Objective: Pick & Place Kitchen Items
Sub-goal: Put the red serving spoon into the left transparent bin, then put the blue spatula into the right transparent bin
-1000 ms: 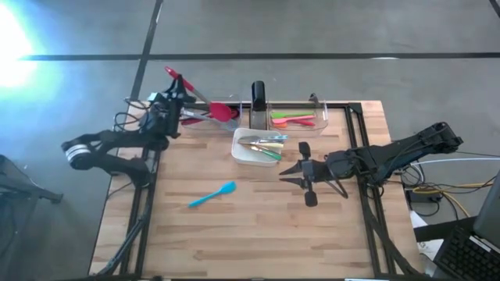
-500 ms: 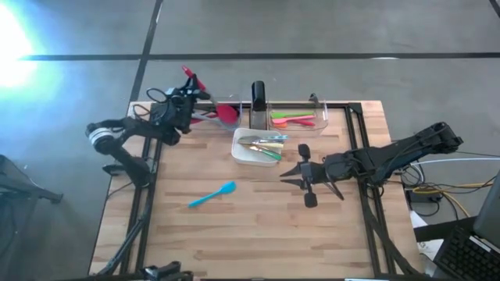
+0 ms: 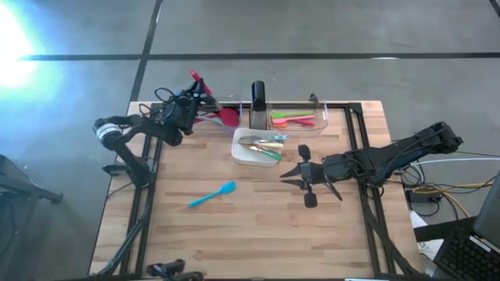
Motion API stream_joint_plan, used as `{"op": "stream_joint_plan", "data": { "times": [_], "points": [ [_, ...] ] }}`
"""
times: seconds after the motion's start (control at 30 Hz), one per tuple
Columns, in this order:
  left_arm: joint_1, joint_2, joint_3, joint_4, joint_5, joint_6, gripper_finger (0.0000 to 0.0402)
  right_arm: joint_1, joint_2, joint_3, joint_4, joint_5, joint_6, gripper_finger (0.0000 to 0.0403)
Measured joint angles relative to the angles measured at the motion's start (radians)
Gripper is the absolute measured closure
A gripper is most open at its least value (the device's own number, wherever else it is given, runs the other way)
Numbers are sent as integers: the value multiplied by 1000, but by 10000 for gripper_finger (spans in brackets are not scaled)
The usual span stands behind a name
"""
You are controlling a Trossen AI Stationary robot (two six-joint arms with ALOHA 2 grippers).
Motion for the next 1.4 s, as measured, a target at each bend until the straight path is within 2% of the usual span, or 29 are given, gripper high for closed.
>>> {"op": "stream_joint_plan", "data": {
  "times": [0.23, 0.33, 0.67, 1.0, 1.1, 1.23, 1.3, 1.4],
  "points": [
    [-4, 0, -3, -107, 42, 30, 217, 0, 0, 0, 0, 0, 2, 350],
    [-10, 0, -4, -174, 52, 24, 190, 0, 0, 0, 0, 0, 2, 350],
    [-48, -56, -58, -186, 59, 22, 187, 0, 0, 0, -16, -2, 32, 350],
    [-142, -318, -217, -195, 60, 14, 187, 1, 0, 0, -25, -4, 54, 350],
    [-181, -421, -257, -194, 148, 34, 187, 1, 0, 0, -24, -4, 54, 349],
    [-234, -562, -279, -302, 342, 102, 187, 1, 0, 0, -22, -4, 59, 351],
    [-260, -633, -269, -450, 420, 125, 187, 1, 0, 0, -21, -4, 61, 350],
    [-292, -737, -210, -815, 499, 140, 187, 1, 0, 0, -18, -4, 61, 349]
  ]
}}
